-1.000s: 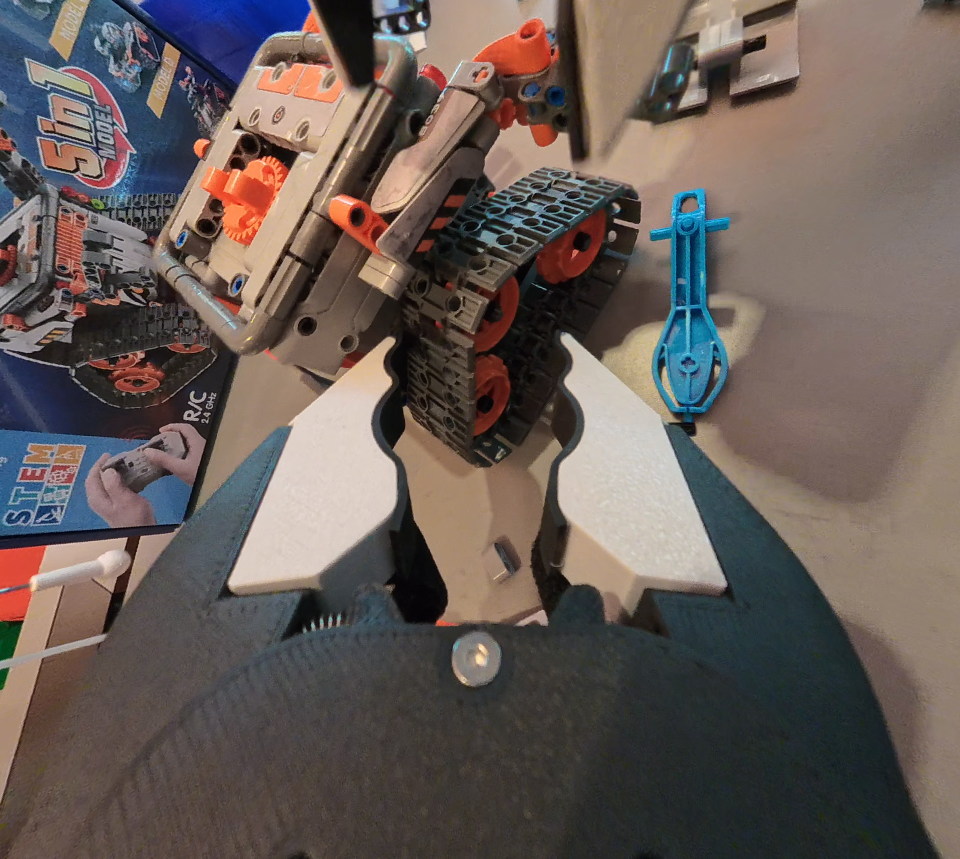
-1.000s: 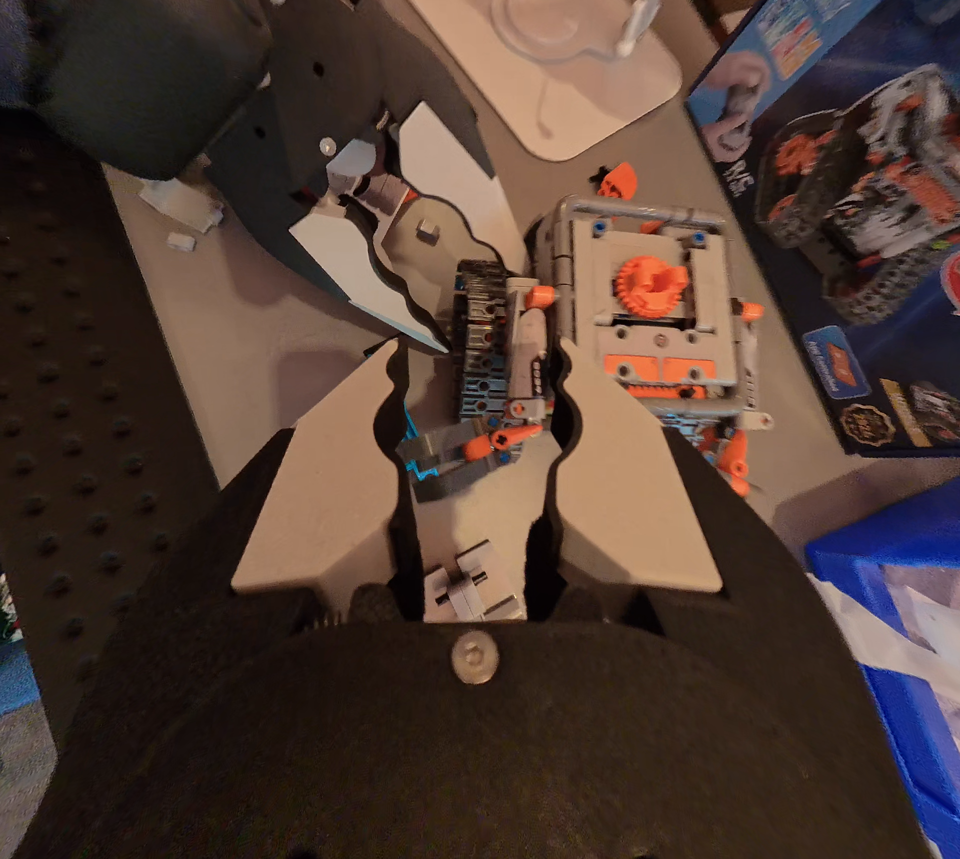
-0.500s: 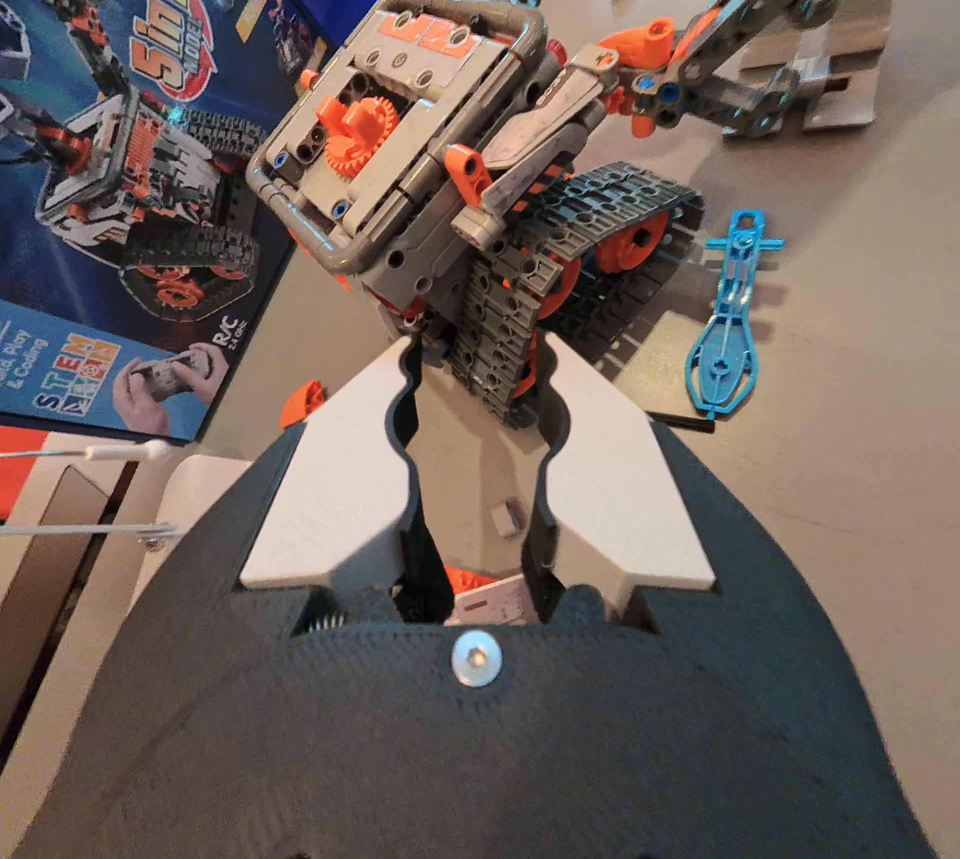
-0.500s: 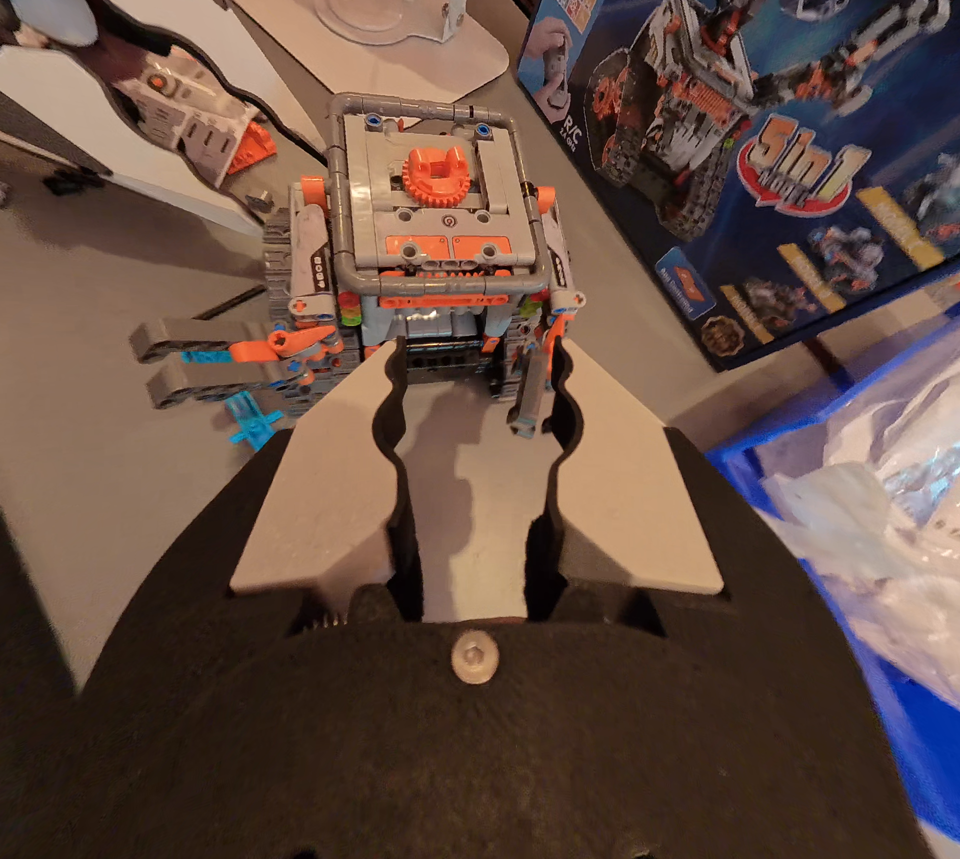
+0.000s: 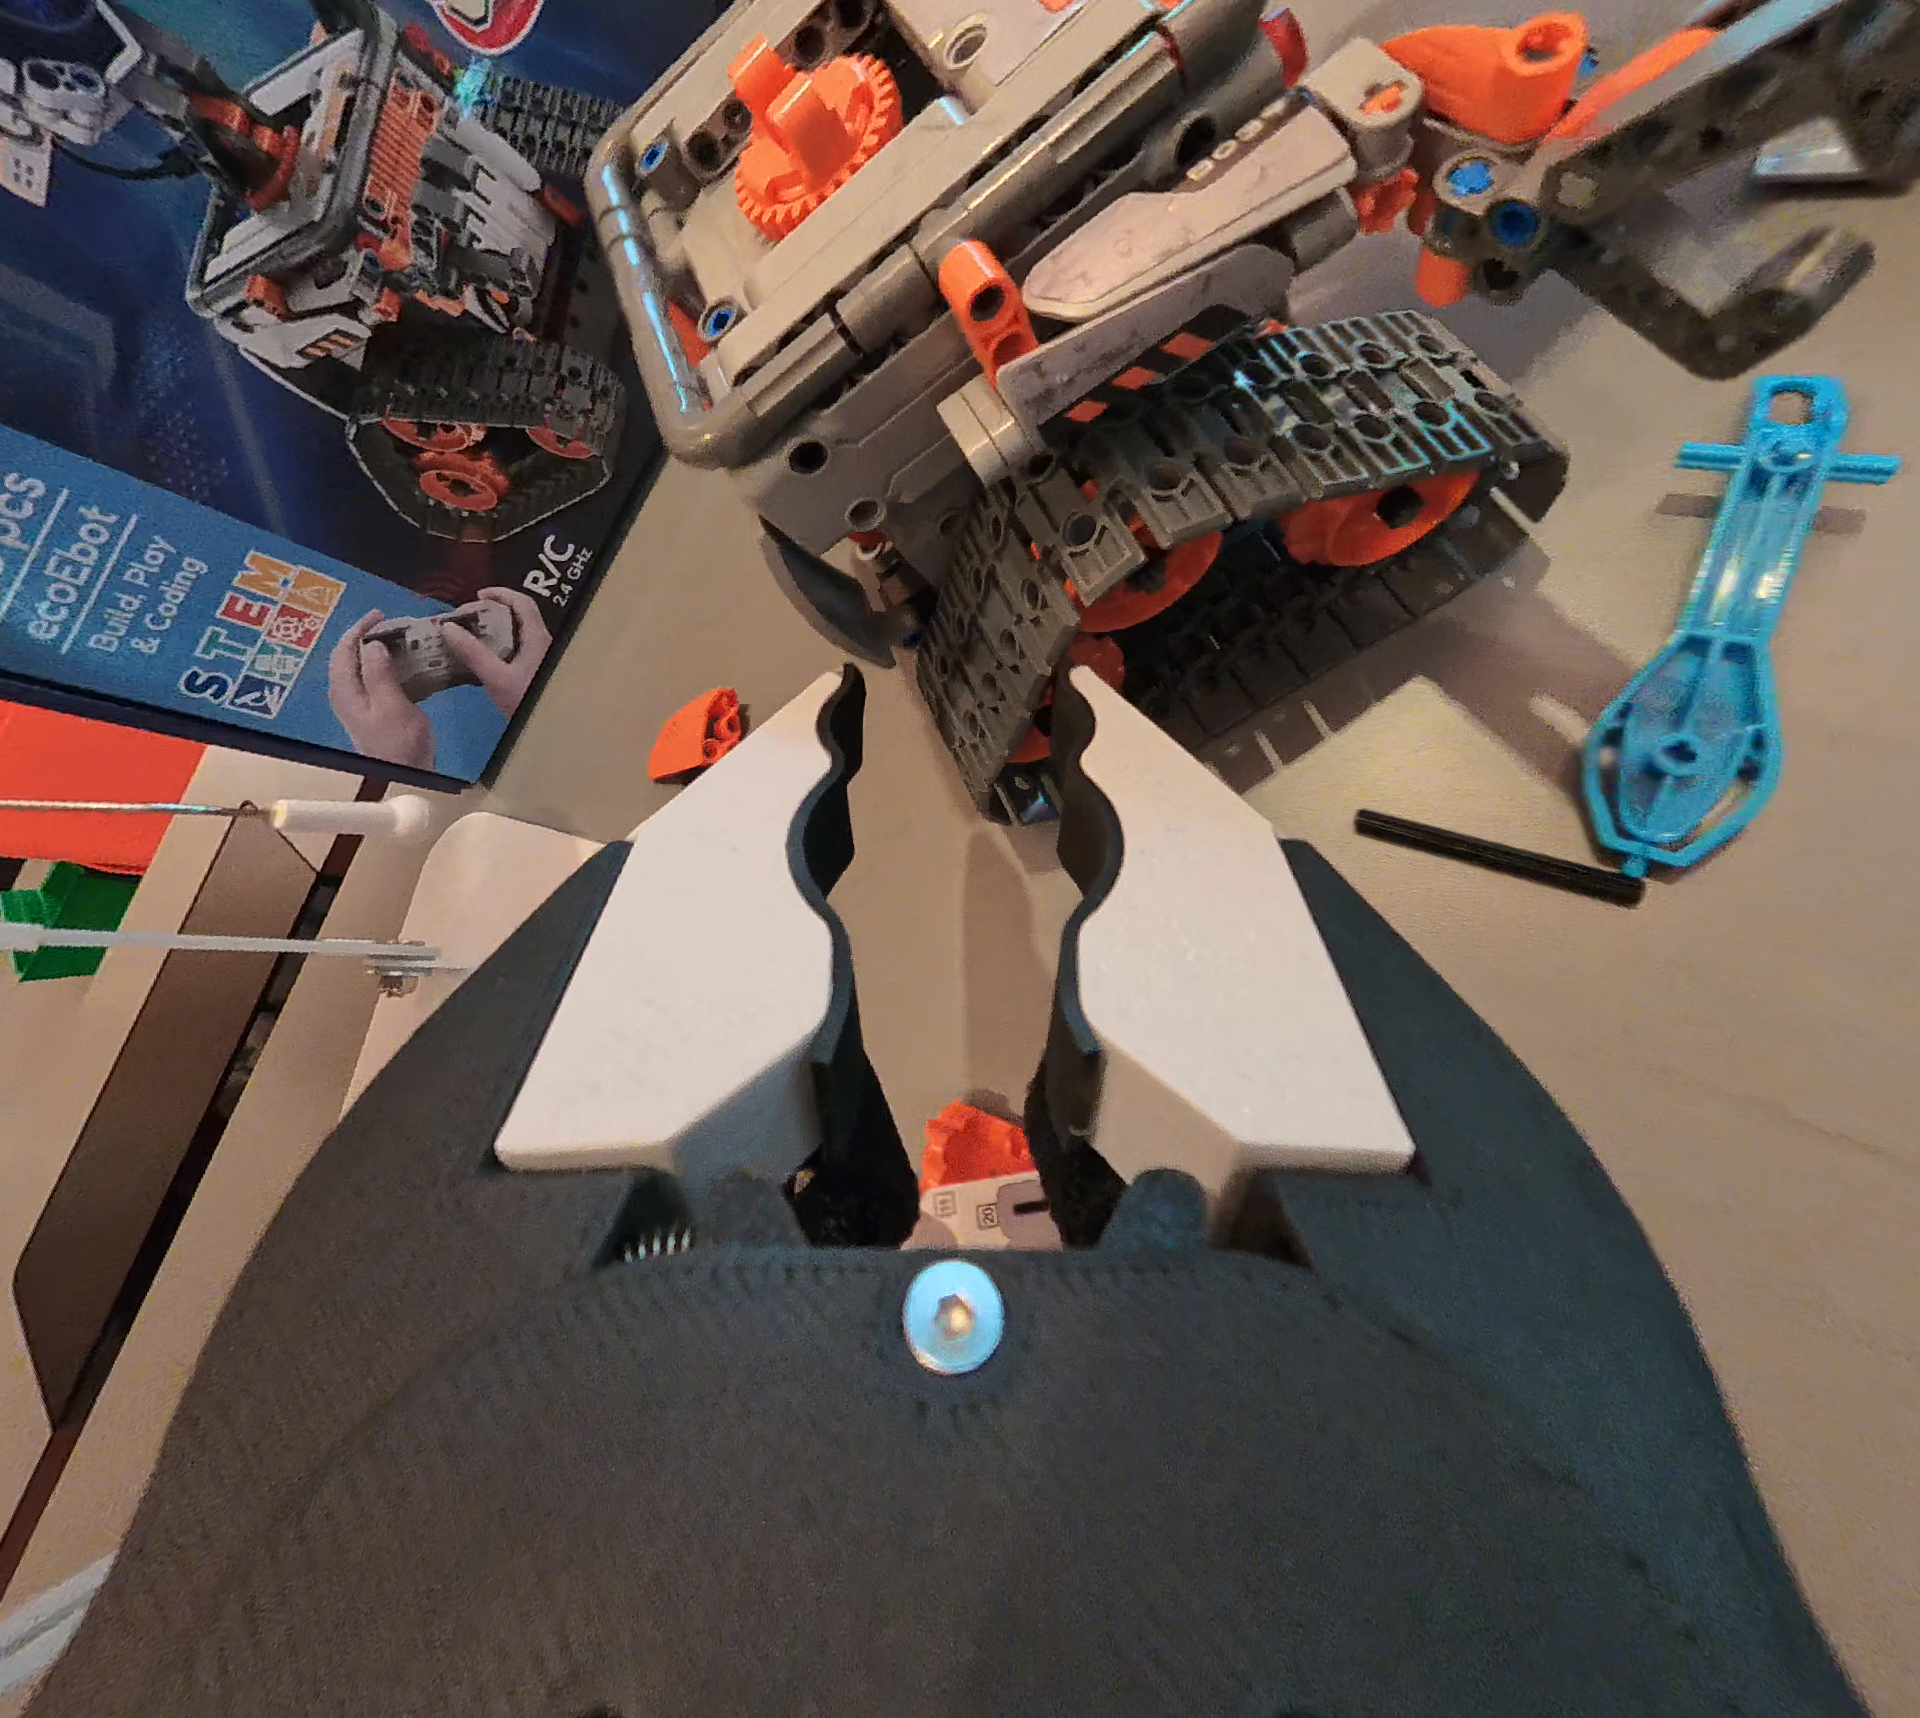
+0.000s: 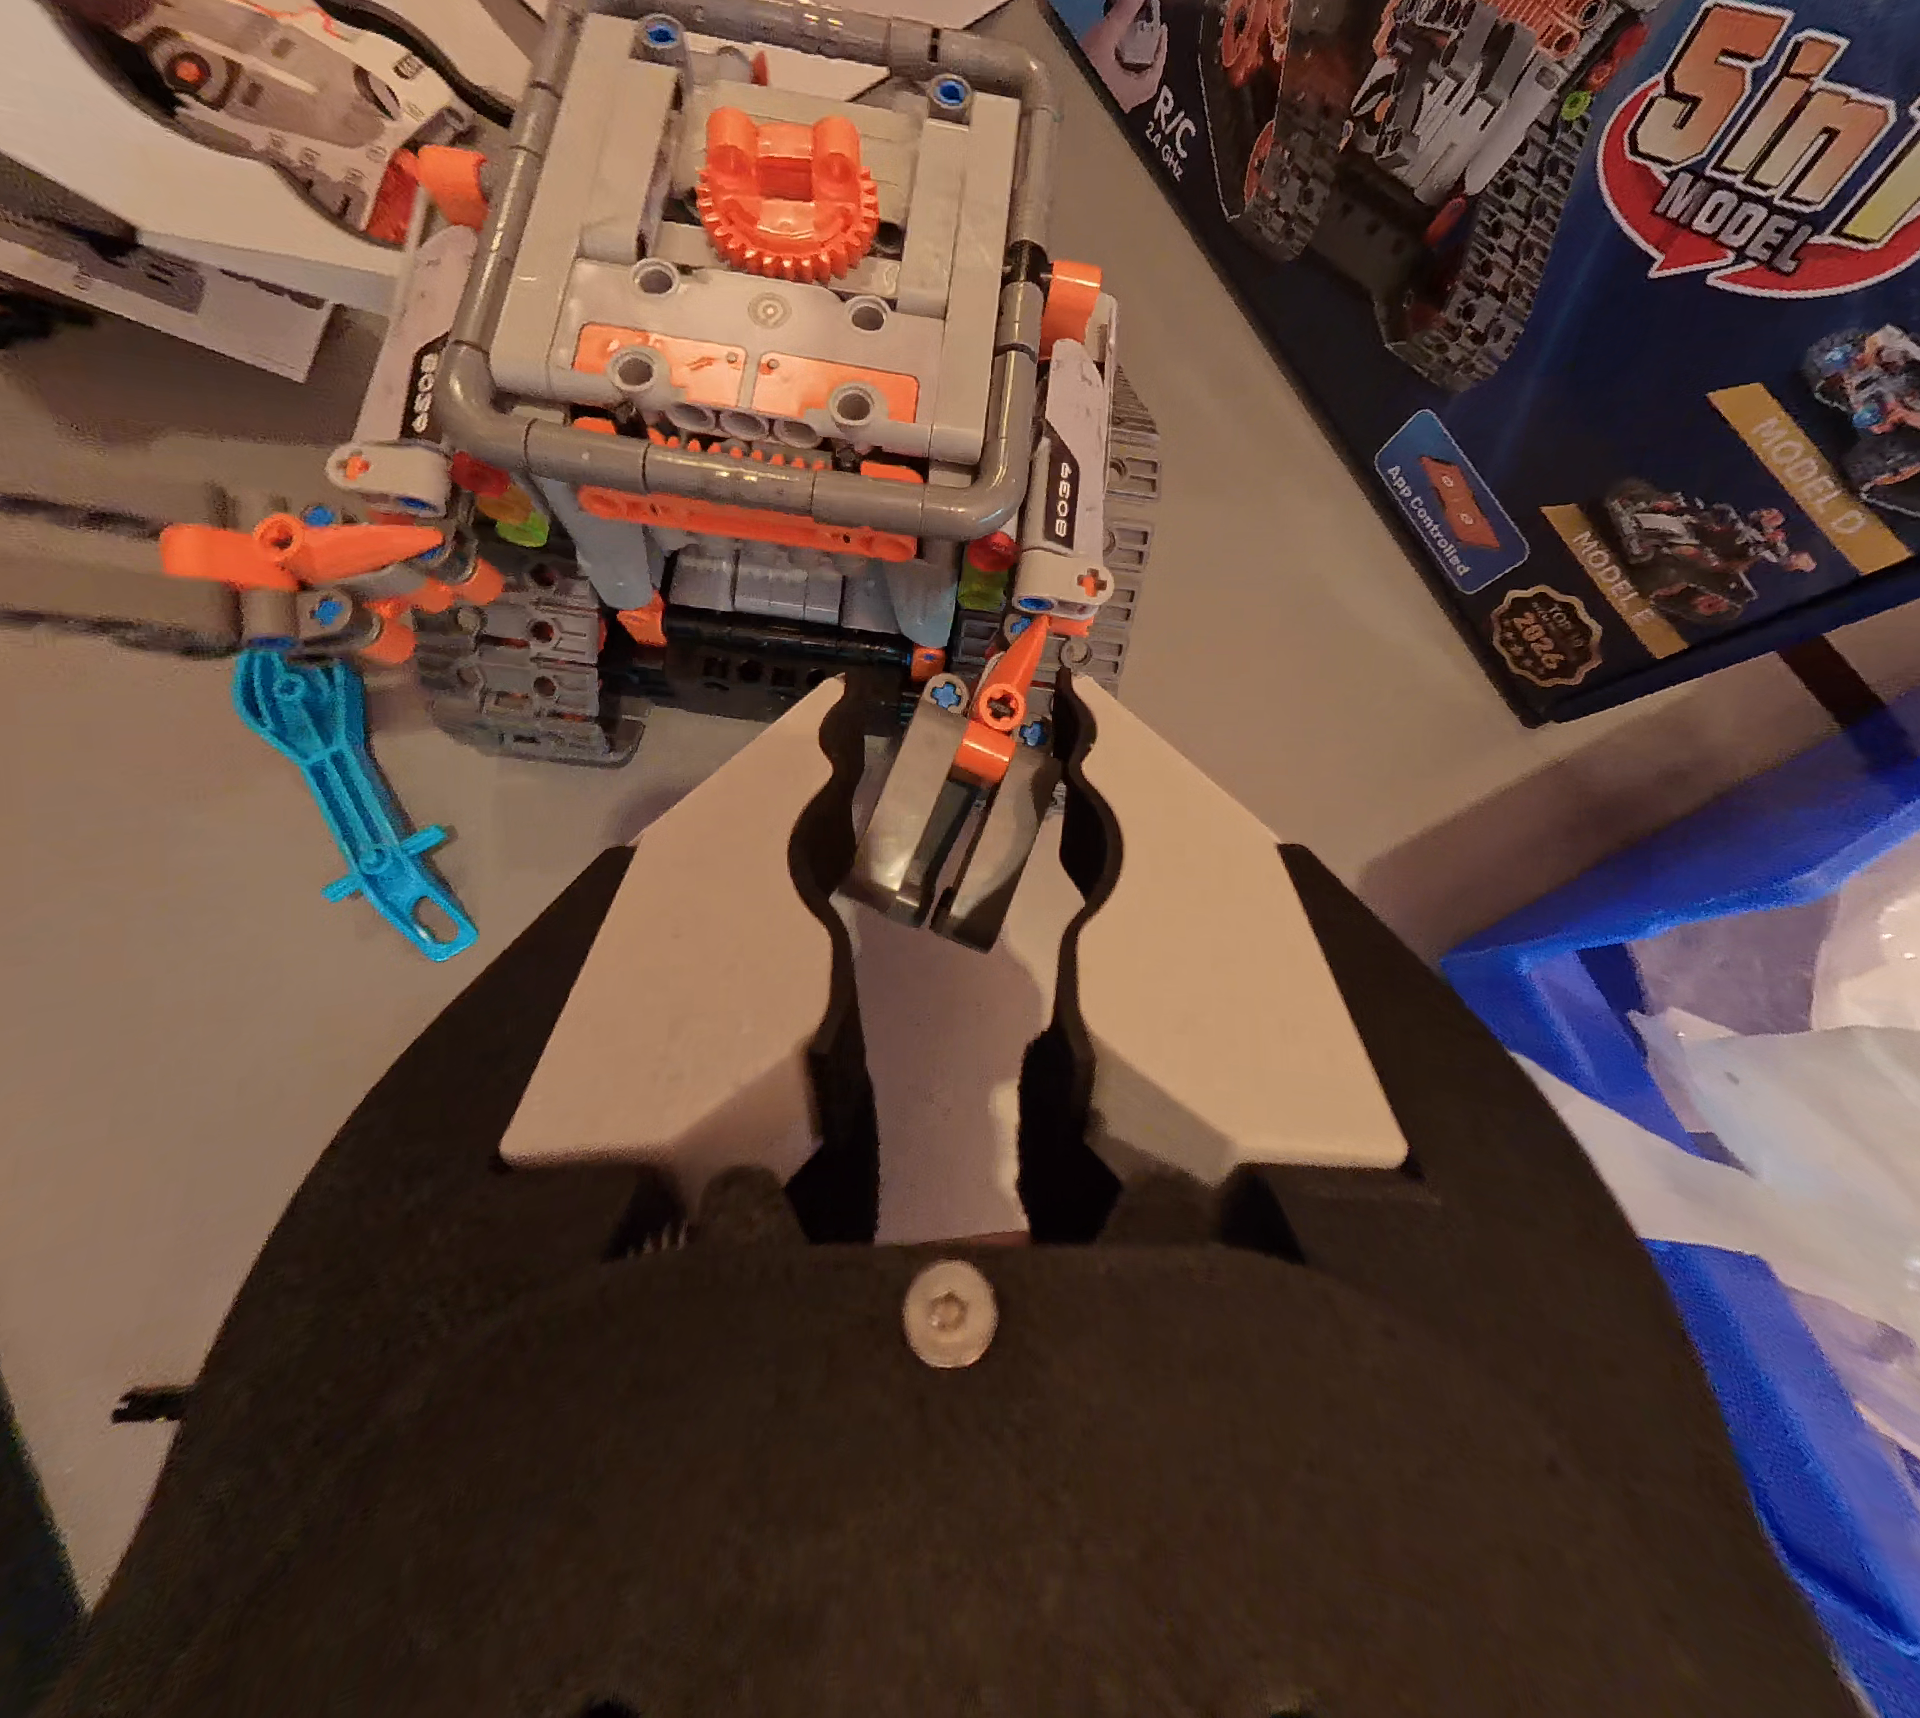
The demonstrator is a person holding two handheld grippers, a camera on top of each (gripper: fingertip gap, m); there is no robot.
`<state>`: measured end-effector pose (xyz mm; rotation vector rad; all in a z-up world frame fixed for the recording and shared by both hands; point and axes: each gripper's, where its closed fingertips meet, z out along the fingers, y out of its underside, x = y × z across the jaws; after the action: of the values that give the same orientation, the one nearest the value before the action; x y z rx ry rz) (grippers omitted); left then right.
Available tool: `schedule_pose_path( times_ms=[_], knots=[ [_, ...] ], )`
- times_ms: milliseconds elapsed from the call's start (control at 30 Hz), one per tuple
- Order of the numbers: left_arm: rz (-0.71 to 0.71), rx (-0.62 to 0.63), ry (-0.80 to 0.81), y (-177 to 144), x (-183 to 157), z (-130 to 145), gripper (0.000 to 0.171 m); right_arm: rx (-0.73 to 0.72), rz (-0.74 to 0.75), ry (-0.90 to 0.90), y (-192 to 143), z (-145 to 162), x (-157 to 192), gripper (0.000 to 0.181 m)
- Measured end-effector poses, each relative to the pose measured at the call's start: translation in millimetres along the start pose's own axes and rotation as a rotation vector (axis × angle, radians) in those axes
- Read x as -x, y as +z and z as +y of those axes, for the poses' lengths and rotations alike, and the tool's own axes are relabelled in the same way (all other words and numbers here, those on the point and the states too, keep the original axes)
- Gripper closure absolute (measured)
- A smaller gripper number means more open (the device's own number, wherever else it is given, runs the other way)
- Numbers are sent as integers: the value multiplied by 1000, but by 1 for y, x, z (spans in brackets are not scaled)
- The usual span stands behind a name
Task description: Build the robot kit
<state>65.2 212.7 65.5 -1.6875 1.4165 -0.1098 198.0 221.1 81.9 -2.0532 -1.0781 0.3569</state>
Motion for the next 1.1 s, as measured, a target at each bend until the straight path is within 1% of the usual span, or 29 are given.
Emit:
schedule_pose_path(
  times_ms=[233, 300, 367, 400, 500, 533, 600, 700, 800, 867, 933, 1000, 1033, 1100],
  knots=[
    [-51, 33, -67, 16, 30, 11, 146, 4, -103, 16, -12, 6, 26, 145],
    [-47, 29, -104, 17, 36, 12, 139, -16, -127, 24, -16, 5, 32, 138],
    [-40, 24, -145, 12, 40, 14, 135, -47, -103, 19, -21, 5, 29, 135],
    [-19, 21, -165, 8, 38, 15, 129, -59, -89, 11, -24, 6, 27, 134],
    [83, 18, -240, -10, 25, 18, 121, -95, -89, 35, -36, 10, 24, 133],
    [121, 11, -251, -17, 18, 18, 119, -111, -91, 41, -39, 12, 24, 133],
    [153, -8, -253, -27, 7, 17, 110, -141, -92, 48, -45, 13, 22, 133],
    [197, -93, -242, -41, -15, -1, 110, -153, -92, 37, -45, 15, 25, 135],
    [220, -105, -235, -46, -34, -11, 106, -129, -75, 12, -41, 19, 27, 130],
    [239, -141, -263, -48, -43, -21, 105, -145, -99, 31, -38, 16, 31, 132],
    [206, -151, -259, -45, -45, -26, 105, -154, -87, 31, -35, 16, 30, 138],
    [197, -171, -268, -43, -48, -31, 116, -163, -80, 26, -32, 15, 31, 146],
    [187, -173, -278, -41, -48, -32, 120, -167, -79, 24, -32, 15, 32, 147],
    [169, -187, -266, -40, -48, -34, 139, -168, -70, 18, -31, 15, 32, 147]
  ],
)
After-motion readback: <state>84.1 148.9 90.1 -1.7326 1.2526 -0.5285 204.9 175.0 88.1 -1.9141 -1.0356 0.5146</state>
